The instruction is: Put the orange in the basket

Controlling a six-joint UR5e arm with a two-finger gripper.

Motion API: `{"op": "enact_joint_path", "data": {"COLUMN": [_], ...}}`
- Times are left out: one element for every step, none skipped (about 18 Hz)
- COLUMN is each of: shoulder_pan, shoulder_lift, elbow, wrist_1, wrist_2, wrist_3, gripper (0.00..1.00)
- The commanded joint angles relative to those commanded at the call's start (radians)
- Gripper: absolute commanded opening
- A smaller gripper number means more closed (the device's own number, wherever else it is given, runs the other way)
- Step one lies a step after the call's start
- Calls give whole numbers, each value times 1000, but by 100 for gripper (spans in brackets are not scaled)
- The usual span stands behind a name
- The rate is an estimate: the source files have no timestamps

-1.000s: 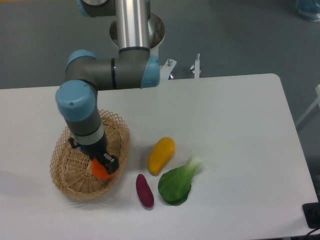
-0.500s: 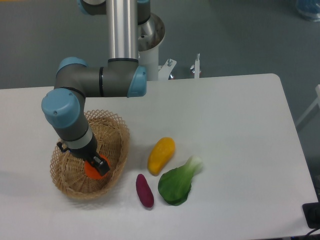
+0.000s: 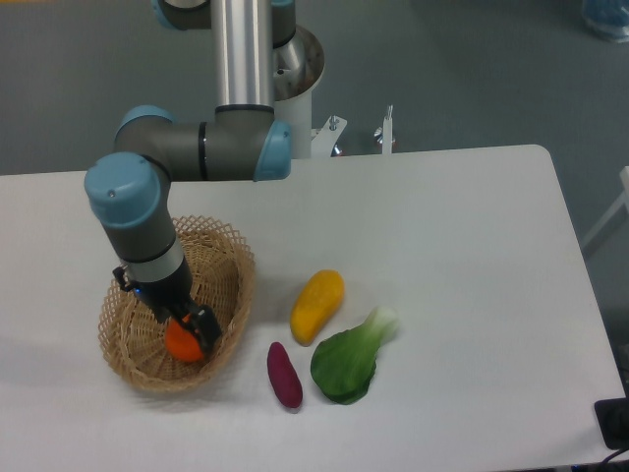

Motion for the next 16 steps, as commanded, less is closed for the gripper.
{"op": "enact_joint_path", "data": {"shoulder_pan": [28,46,66,84,97,112,136,175,205,236,252,270,287,304,319,333], "shoulder_lift": [17,20,22,22,22,22,22,31,34,34,34,34,34,34,34,34], "elbow": [3,6,9,12,14,14,12,14,14,12,12,12,12,12,11,12], "wrist_1": [-3,-5,-6,-11,-11,-12,-20,-53,-81,-96,-113,-133,-143,-144,-144,-144], "wrist_2": [-3,-5,-8,-6,-3,1,3,0,-2,-5,-5,-5,-6,-6,-5,-6], "wrist_3": [2,2,2,2,3,3,9,29,64,104,127,150,175,196,219,248], "gripper": [100,100,100,100,100,100,100,100,100,100,100,100,100,100,100,100]}}
